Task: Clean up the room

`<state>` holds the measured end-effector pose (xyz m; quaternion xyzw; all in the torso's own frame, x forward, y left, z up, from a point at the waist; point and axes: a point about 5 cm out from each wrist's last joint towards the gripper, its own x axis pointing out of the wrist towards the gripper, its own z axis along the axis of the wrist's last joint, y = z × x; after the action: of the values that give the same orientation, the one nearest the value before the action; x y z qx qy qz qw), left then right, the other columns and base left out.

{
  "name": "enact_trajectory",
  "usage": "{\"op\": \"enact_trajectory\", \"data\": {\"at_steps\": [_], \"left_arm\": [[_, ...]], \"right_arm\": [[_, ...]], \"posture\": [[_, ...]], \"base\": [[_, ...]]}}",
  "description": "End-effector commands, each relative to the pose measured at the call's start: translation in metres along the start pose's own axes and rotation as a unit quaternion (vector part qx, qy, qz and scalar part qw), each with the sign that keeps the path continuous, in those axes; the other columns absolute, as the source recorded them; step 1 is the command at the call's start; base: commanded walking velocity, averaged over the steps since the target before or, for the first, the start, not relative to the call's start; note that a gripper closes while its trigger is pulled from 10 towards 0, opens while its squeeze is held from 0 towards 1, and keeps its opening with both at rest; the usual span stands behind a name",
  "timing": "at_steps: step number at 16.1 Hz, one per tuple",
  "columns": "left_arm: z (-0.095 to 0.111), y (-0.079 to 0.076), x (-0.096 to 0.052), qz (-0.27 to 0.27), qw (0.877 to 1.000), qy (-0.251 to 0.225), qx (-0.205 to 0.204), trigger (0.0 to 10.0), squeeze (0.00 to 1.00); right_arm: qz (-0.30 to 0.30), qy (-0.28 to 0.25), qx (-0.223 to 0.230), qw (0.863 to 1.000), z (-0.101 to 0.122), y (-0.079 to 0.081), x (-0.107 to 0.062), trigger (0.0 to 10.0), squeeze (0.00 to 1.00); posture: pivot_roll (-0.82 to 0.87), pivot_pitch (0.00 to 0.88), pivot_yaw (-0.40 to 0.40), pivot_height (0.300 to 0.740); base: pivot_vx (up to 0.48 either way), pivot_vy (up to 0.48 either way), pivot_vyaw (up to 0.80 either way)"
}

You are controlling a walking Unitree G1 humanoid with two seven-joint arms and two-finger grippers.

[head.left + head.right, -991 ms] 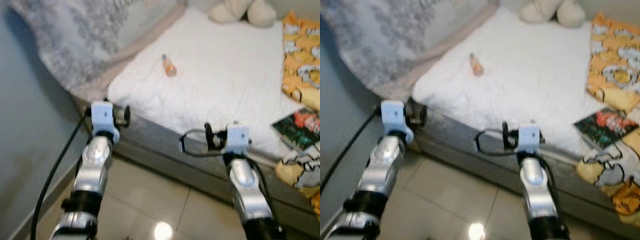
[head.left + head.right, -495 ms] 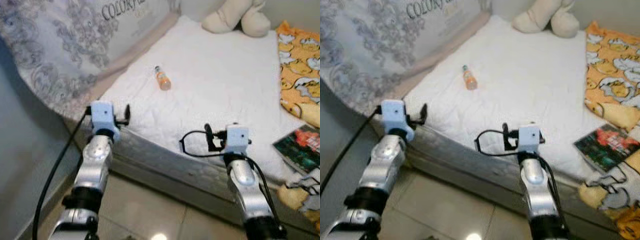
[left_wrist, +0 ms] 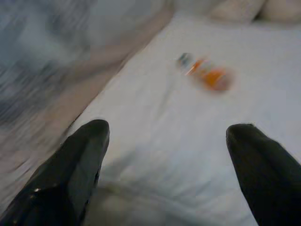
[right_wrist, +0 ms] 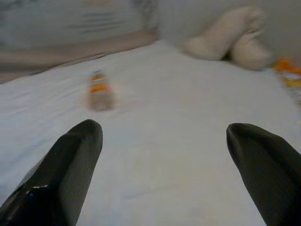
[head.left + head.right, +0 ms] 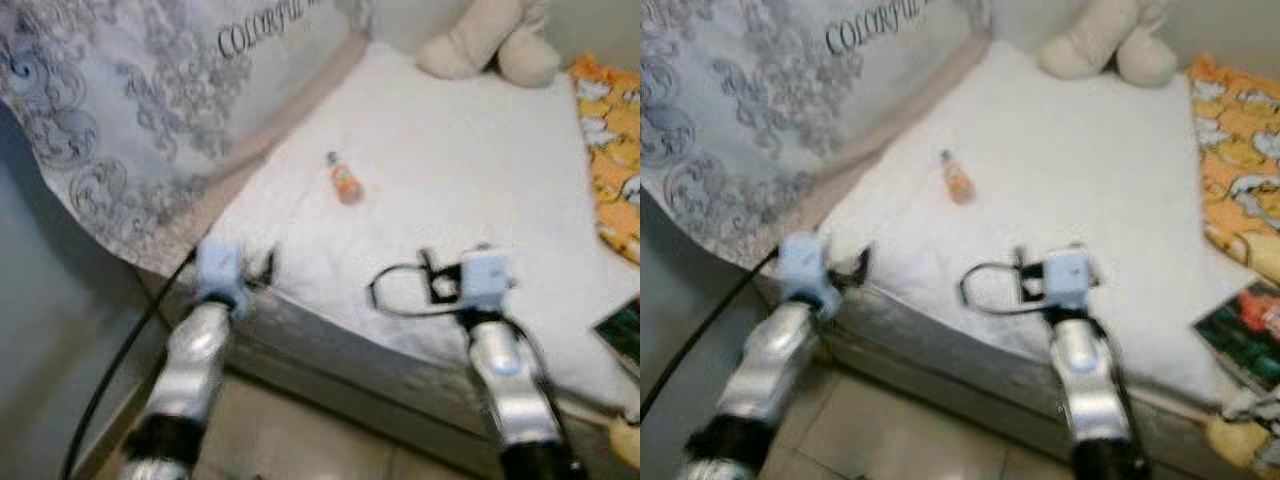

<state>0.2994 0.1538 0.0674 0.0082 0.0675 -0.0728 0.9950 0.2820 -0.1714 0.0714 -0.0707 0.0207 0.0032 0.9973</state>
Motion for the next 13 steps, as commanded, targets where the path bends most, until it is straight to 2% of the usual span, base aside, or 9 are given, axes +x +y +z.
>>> {"op": "enact_trajectory", "data": {"at_steps": [1,3,6,8,9,11,12,13], "left_arm": [[0.009,-0.016,0.008,-0.019,1.000,-0.014,-0.001,10.0,0.00],[0.016,-0.018,0.016,-0.017,1.000,-0.025,0.002,10.0,0.00],[0.027,-0.011,0.024,-0.008,0.999,-0.028,0.021,10.0,0.00],[0.029,-0.011,0.025,-0.013,0.999,-0.030,0.022,10.0,0.00],[0.028,-0.014,0.023,-0.020,0.999,-0.033,0.010,10.0,0.00],[0.016,-0.018,0.010,-0.020,0.998,-0.026,-0.044,10.0,0.00],[0.007,-0.018,-0.005,-0.020,0.998,-0.029,-0.056,10.0,0.00],[-0.006,-0.015,-0.023,-0.018,0.998,-0.029,-0.043,10.0,0.00]], "right_arm": [[-0.024,0.014,0.009,1.000,-0.004,-0.014,-0.001,10.0,0.00],[-0.023,0.010,0.011,1.000,-0.001,-0.013,0.002,10.0,0.00],[-0.024,0.010,0.042,0.999,0.000,-0.012,0.005,10.0,0.00],[-0.027,0.019,0.055,0.998,-0.001,-0.013,0.005,10.0,0.00],[-0.031,0.013,0.049,0.998,-0.001,-0.014,0.004,10.0,0.00],[-0.035,0.001,0.045,0.998,-0.001,-0.015,-0.002,10.0,0.00],[-0.042,-0.014,0.067,0.997,0.000,-0.017,-0.011,10.0,0.00],[-0.046,-0.012,0.110,0.993,-0.006,-0.018,-0.025,10.0,0.00]], "posture": [[-0.01,0.000,0.009,0.740],[-0.01,0.000,0.004,0.740],[-0.01,0.000,0.005,0.740],[-0.01,0.000,0.010,0.740],[-0.01,0.000,0.013,0.740],[-0.02,0.000,0.019,0.740],[-0.02,0.000,0.015,0.740],[-0.02,0.000,0.001,0.740]], "base": [[0.379,0.296,0.00],[0.379,0.294,0.00],[0.448,0.000,0.00],[0.461,0.000,-0.71],[0.000,0.000,0.00],[0.000,0.000,0.00],[0.000,0.000,0.00],[0.000,0.000,0.00]]}}
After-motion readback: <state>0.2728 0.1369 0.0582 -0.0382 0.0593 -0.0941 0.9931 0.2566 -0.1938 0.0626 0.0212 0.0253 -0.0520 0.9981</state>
